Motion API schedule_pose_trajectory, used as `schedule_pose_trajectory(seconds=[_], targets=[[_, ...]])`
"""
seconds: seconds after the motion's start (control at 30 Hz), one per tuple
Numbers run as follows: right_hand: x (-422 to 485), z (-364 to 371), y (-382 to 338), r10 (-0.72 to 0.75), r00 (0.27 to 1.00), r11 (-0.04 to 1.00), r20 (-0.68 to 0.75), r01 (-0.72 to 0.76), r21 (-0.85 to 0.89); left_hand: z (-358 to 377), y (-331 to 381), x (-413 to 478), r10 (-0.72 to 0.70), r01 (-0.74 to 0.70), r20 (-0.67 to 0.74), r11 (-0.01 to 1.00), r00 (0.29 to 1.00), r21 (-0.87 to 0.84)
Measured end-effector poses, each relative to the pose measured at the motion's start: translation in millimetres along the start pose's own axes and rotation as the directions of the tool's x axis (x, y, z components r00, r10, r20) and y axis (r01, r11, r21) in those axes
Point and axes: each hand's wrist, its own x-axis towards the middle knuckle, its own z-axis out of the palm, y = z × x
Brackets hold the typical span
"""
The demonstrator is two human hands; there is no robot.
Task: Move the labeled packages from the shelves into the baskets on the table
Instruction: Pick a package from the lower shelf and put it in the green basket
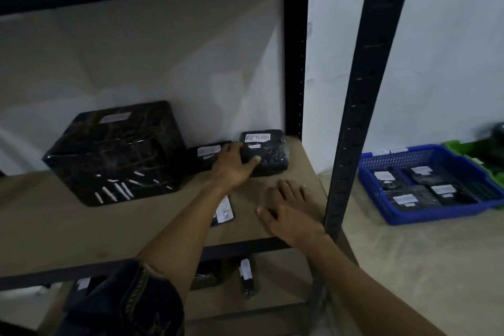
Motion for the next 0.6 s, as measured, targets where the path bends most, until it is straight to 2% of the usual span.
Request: schedule_pose_trajectory(seconds=[0.2,0.37,0.47,0.53,0.6], targets=[[8,10,5,-0.010,0.997,0.999,-0.080,0.007,-0.043,9,19,35,-0.113,0.113,0.018,0.993,0.993,-0.021],[8,12,4,0.005,0.995,0.999,-0.097,-0.009,-0.045,6,16,49,-0.184,0.206,0.100,0.932,0.978,-0.297],[6,12,3,0.021,0.994,0.998,-0.112,-0.026,-0.049,9,12,46,-0.193,0.257,0.178,0.824,0.965,-0.504],[6,12,3,0.028,0.991,0.998,-0.128,-0.034,-0.051,8,12,40,-0.158,0.237,0.185,0.782,0.970,-0.576],[6,12,3,0.028,0.990,0.998,-0.141,-0.036,-0.056,7,14,34,-0.131,0.187,0.134,0.753,0.982,-0.631]])
